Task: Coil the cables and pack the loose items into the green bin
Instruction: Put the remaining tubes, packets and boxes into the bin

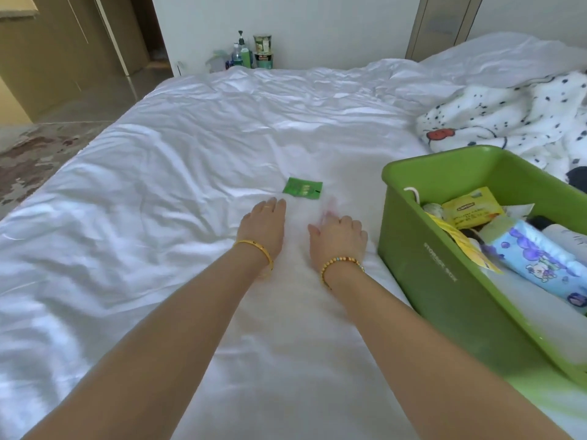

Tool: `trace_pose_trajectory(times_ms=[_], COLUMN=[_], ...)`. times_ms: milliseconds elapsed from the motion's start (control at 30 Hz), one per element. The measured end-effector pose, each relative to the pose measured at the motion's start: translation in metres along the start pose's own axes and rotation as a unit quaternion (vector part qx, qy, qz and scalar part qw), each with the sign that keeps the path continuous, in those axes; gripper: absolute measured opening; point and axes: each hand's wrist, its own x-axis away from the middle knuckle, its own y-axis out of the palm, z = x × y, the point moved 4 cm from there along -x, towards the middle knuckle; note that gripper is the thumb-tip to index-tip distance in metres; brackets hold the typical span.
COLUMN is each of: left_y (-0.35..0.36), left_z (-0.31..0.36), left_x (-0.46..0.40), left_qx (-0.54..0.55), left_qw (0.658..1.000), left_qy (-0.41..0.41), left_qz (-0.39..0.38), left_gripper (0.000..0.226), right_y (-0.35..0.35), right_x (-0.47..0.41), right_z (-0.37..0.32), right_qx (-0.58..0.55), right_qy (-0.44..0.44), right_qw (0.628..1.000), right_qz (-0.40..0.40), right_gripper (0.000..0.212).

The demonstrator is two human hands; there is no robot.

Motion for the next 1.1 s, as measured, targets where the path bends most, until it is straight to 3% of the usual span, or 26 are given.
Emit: trace_pose_trajectory(times_ms=[133,300,400,500,567,700,900,1000,1100], left_y=[0.007,0.011,0.016,0.026,0.03,0.03,0.0,-0.042,-0.108], left_z=[0.004,0.018,0.025,0.027,0.026,0.01,0.002,0.006,0.017], left_x=[-0.037,-0.074,-0.092,-0.104,-0.104,-0.089,-0.036,-0.006,0.018], left_qx=[0.006,-0.047,-0.158,-0.182,-0.161,-0.029,0.107,0.144,0.204], left_qw=[0.999,0.996,0.979,0.978,0.983,0.997,0.992,0.985,0.97], left_qy=[0.036,0.063,0.099,0.084,0.063,0.007,-0.052,-0.08,-0.092], left_qz=[0.016,0.051,0.082,0.063,0.062,0.067,0.037,0.045,0.099], left_gripper=[0.051,0.047,0.051,0.042,0.032,0.037,0.028,0.028,0.03], right_y=[0.011,0.018,0.03,0.036,0.036,0.034,0.008,-0.025,-0.077], right_x=[-0.036,-0.068,-0.069,-0.073,-0.074,-0.068,-0.018,0.016,0.047], right_z=[-0.008,0.007,0.01,0.011,0.012,0.013,-0.001,-0.014,-0.025], right_qx=[-0.041,-0.207,-0.198,-0.189,-0.181,-0.163,-0.155,-0.214,-0.326], right_qy=[0.019,0.151,0.146,0.145,0.14,0.106,0.095,0.082,0.06], right_qw=[0.999,0.967,0.969,0.971,0.972,0.979,0.973,0.961,0.937], right_qz=[-0.006,-0.009,-0.017,-0.031,-0.041,-0.065,-0.143,-0.152,-0.105], right_gripper=[0.038,0.041,0.042,0.041,0.039,0.037,0.036,0.037,0.036])
